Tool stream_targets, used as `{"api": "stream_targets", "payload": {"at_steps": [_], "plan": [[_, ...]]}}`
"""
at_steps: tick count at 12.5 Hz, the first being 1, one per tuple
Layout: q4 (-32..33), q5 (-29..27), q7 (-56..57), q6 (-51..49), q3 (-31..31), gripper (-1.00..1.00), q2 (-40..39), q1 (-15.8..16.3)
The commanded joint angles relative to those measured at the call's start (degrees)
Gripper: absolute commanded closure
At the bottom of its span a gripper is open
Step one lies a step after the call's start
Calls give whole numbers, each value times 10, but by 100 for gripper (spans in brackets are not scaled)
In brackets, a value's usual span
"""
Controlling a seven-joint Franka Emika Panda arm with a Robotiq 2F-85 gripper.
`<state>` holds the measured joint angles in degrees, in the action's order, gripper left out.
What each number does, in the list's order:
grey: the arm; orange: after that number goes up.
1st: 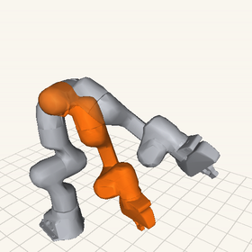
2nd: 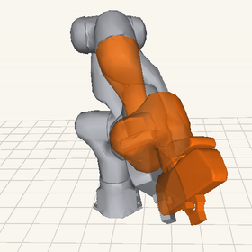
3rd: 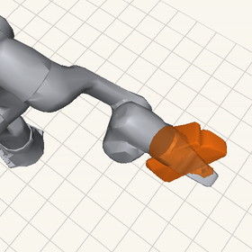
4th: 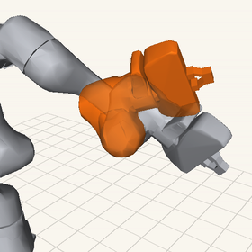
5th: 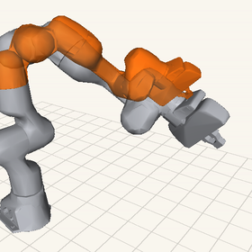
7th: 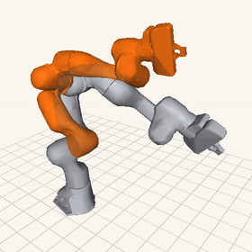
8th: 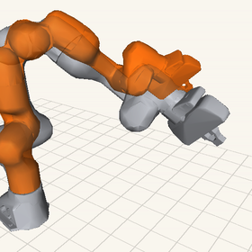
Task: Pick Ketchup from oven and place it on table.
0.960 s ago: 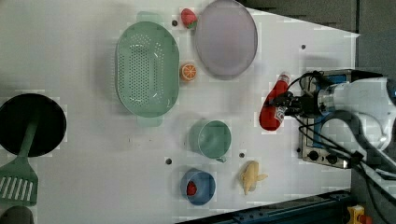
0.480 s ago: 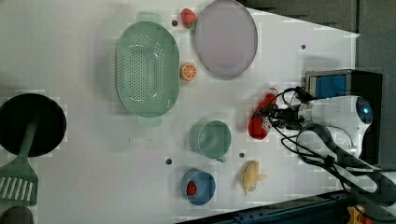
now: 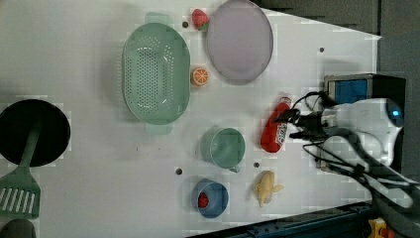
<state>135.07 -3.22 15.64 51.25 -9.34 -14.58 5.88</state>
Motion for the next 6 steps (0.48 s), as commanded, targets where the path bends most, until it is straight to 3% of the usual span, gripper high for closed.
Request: {"api": "stream_targets", "payload": {"at_steps": [1,6], "plan": [[-110,2,-96,-115,-11,-100,131,1],[-317,32,-145,-398,-20,-100,171,0]]}}
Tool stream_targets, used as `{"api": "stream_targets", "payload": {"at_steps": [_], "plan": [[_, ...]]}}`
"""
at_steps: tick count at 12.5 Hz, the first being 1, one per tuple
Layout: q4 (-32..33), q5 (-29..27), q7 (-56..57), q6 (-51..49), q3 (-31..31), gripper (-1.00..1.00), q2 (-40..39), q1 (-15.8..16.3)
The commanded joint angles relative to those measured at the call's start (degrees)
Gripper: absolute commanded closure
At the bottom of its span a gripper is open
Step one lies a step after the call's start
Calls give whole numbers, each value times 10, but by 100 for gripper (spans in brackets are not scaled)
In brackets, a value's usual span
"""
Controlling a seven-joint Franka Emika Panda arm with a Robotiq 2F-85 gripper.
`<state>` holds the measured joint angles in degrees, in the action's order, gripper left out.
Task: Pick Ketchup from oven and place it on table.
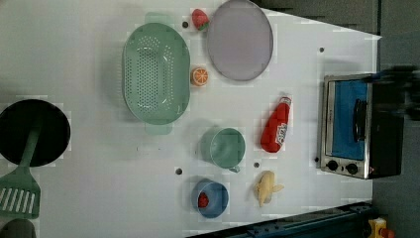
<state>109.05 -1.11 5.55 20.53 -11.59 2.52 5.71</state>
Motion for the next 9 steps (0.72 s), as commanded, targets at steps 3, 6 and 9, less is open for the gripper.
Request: {"api": "stream_targets", "payload": {"at_steps": [3,6,9], "plan": [[-144,23,-56,-207,-2,-100,-1,1],[-182,23,-56,-215,-2,-100,0,2],[-185,23,-56,-215,-1,-100,-1,2]]}}
